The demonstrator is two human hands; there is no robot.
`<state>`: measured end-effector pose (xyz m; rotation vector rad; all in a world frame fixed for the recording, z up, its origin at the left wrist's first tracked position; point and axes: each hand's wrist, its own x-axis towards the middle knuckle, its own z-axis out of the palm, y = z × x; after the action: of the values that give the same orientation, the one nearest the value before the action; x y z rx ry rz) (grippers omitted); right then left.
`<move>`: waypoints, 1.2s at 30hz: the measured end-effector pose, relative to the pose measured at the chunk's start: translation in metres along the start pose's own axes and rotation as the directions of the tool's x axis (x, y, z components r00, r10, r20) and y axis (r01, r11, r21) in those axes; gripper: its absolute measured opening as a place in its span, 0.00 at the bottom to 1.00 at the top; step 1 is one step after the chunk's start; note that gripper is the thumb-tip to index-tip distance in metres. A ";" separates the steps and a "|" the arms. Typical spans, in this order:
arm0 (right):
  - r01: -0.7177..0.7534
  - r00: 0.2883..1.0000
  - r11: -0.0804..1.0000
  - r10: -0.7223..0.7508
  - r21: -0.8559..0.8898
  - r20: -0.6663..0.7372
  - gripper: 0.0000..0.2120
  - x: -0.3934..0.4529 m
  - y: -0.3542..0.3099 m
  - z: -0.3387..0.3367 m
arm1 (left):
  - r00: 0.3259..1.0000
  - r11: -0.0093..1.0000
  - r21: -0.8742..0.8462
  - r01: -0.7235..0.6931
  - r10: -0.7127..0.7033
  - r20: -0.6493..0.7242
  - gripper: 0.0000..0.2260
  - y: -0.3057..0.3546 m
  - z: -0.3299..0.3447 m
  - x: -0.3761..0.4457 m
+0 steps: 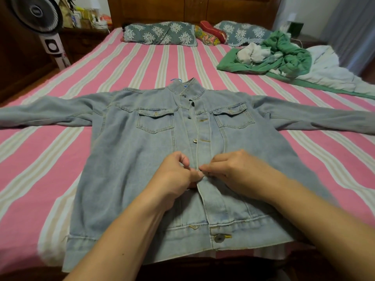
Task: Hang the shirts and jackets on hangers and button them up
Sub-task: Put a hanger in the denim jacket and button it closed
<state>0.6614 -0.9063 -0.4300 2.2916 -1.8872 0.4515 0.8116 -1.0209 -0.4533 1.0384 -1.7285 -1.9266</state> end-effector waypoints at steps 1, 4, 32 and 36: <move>0.065 0.997 0.994 -0.062 -0.092 0.038 0.10 0.001 0.002 -0.003 | 1.000 1.000 0.012 -0.004 0.004 0.010 0.19 -0.001 -0.001 0.002; 0.213 0.974 0.946 -0.187 -0.245 0.125 0.10 0.003 0.009 -0.008 | 0.999 0.999 0.043 -0.009 0.007 0.039 0.19 -0.002 -0.003 0.005; -0.860 0.426 0.506 0.782 -0.064 0.455 0.07 0.098 0.083 0.033 | 0.991 0.794 0.599 -0.104 0.134 -0.006 0.05 0.016 -0.011 0.149; -0.903 0.369 0.176 0.784 0.391 0.499 0.13 0.085 0.092 0.037 | 0.978 0.683 0.701 -0.205 0.168 0.122 0.05 0.018 -0.004 0.148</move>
<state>0.5912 -1.0154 -0.4453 1.0901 -3.4779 1.1579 0.7119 -1.1287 -0.4777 0.9764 -2.5897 -1.1397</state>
